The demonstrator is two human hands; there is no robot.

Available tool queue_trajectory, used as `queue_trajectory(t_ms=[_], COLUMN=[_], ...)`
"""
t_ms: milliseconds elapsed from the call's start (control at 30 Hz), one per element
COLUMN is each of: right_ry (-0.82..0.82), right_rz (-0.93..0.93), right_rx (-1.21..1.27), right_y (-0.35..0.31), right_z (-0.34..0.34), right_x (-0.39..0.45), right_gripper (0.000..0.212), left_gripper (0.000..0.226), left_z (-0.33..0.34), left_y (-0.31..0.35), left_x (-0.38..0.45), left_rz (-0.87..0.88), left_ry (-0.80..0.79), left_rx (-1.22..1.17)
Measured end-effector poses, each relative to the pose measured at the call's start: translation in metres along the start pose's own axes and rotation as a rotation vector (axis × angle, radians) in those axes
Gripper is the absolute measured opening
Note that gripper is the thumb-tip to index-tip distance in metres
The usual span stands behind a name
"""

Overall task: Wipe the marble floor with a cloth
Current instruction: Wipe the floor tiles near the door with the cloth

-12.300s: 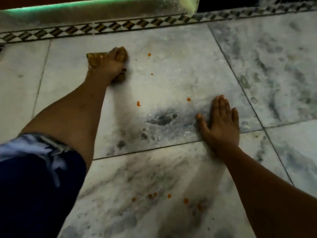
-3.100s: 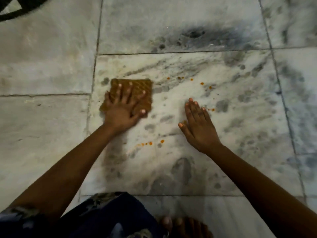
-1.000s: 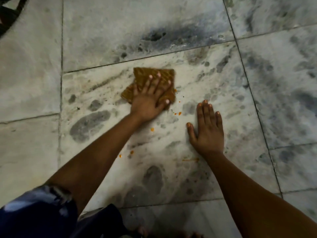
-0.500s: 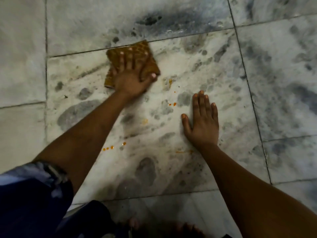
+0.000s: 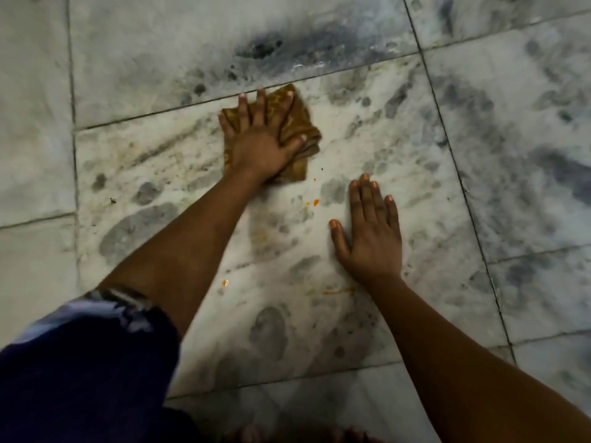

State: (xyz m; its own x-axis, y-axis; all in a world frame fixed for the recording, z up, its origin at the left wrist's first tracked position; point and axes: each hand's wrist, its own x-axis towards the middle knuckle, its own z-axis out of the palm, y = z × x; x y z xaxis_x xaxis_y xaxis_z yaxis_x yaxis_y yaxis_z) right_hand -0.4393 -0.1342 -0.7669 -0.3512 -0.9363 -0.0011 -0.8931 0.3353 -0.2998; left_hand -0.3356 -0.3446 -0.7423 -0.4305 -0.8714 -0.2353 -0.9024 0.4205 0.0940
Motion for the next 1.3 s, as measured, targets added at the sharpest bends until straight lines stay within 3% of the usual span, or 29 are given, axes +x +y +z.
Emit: queue_trajectory(t_ms=[100, 233, 333, 567, 767, 900, 1067, 1300], right_ry=[0.0, 0.016, 0.015, 0.02, 0.036, 0.042, 0.028, 0.032], right_rz=[0.008, 0.008, 0.007, 0.017, 0.052, 0.045, 0.041, 0.078], right_rx=[0.007, -0.001, 0.002, 0.022, 0.044, 0.052, 0.053, 0.027], right_y=[0.0, 0.0, 0.0, -0.001, -0.003, -0.003, -0.003, 0.022], right_z=[0.0, 0.002, 0.004, 0.001, 0.001, 0.001, -0.004, -0.008], right_x=[0.0, 0.0, -0.002, -0.001, 0.0, 0.0, 0.0, -0.01], right_gripper=[0.068, 0.069, 0.069, 0.068, 0.064, 0.066, 0.065, 0.064], left_gripper=[0.072, 0.06, 0.057, 0.054, 0.056, 0.055, 0.052, 0.058], left_z=[0.014, 0.038, 0.035, -0.008, 0.038, 0.031, 0.005, 0.041], left_y=[0.025, 0.01, 0.002, 0.036, 0.024, 0.017, 0.038, 0.035], left_x=[-0.029, -0.114, -0.107, 0.021, -0.115, -0.089, -0.013, -0.132], left_rz=[0.091, 0.257, 0.218, -0.014, 0.199, 0.195, 0.027, 0.264], left_ry=[0.026, 0.099, 0.061, -0.009, 0.087, 0.068, 0.038, 0.043], left_rx=[0.041, 0.009, 0.035, -0.107, -0.021, 0.013, -0.092, -0.038])
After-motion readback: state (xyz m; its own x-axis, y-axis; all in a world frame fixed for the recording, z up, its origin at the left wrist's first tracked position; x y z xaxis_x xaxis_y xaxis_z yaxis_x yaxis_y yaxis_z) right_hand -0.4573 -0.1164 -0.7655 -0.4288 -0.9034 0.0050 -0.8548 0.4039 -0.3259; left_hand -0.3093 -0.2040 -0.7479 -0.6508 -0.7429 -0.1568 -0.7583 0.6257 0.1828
